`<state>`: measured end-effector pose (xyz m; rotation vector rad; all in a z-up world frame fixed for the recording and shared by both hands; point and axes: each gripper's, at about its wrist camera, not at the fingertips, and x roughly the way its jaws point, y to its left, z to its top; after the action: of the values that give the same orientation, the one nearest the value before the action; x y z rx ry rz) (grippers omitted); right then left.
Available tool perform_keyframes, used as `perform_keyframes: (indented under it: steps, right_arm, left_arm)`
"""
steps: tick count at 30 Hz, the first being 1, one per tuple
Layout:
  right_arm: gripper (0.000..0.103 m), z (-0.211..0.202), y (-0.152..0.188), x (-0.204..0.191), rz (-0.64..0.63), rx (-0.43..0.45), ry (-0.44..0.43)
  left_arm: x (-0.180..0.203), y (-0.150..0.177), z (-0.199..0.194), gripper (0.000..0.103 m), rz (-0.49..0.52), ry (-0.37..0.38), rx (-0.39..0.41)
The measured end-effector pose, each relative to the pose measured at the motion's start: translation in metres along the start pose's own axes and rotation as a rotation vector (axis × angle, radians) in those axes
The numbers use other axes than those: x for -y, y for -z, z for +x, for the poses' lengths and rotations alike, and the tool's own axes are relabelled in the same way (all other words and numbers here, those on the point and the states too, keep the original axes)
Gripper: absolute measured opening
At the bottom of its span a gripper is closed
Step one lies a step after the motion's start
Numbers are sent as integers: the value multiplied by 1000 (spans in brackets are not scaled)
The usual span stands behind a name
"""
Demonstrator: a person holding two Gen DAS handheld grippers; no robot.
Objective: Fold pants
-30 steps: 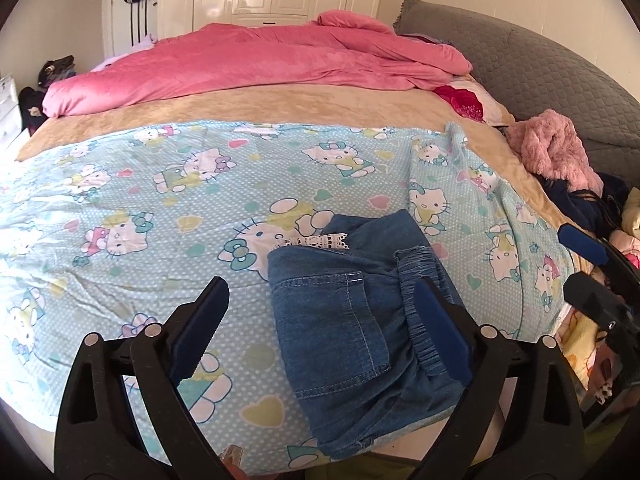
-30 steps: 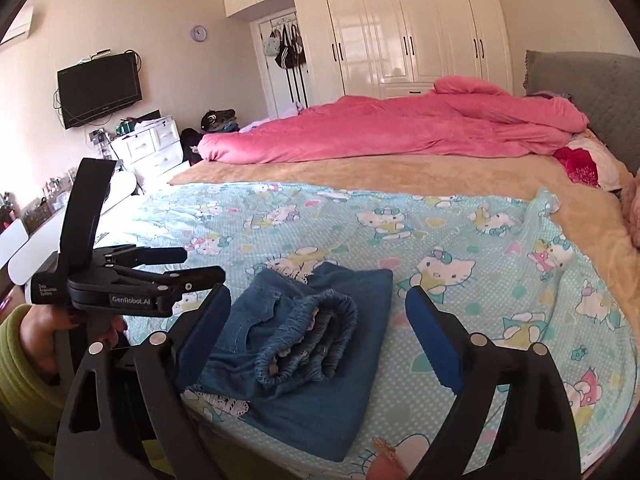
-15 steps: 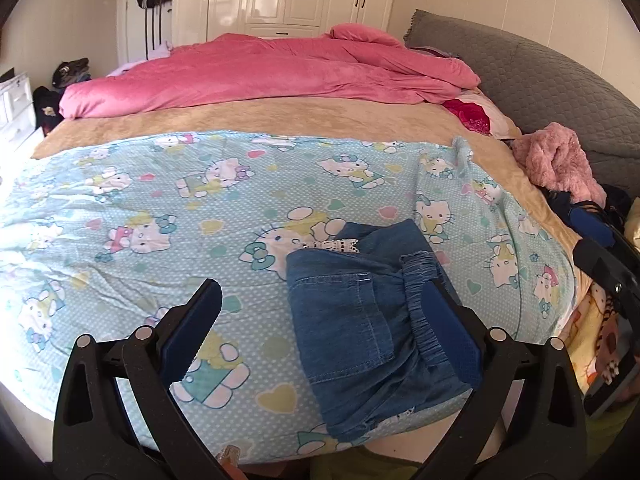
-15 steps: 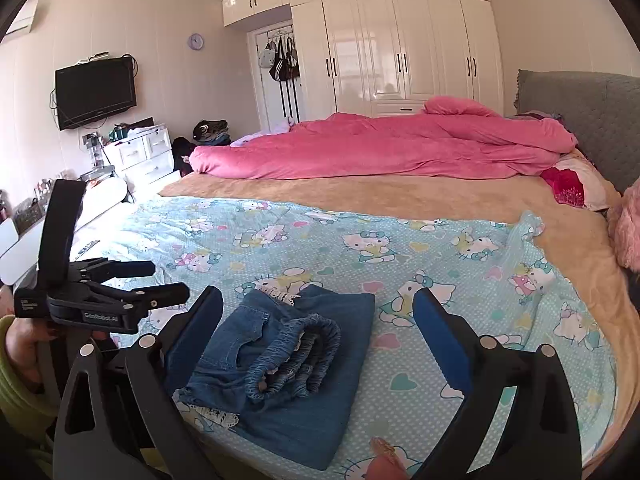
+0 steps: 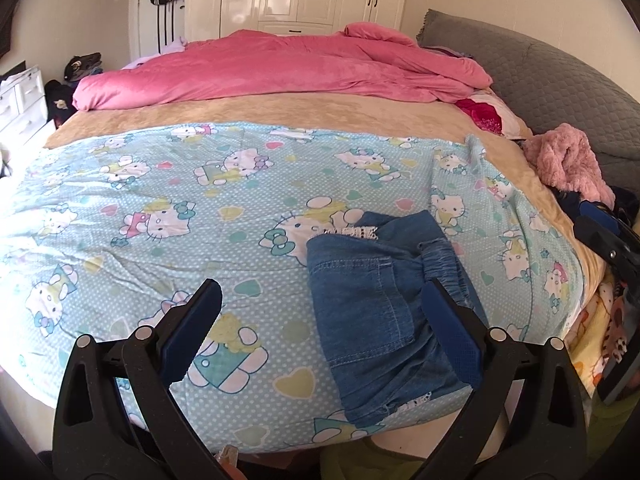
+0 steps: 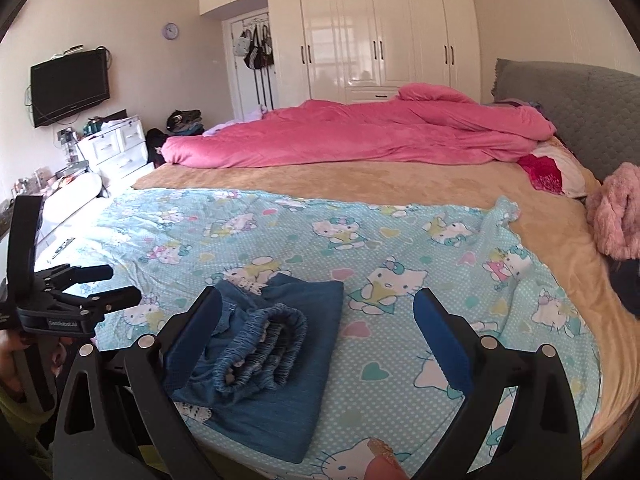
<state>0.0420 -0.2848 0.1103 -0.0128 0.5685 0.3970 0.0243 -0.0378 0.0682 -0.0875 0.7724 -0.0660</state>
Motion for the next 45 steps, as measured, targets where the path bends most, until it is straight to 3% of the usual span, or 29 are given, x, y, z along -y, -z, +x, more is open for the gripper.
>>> perform_keyframes:
  steps: [33,45]
  right_arm:
    - [96,64,44,16,-5,-199,29]
    - [95,91,49,22,39,-262,-16]
  left_arm:
    - [8,31,62,93,0,8,-130]
    - [10,35,87,93,-12,33,-170]
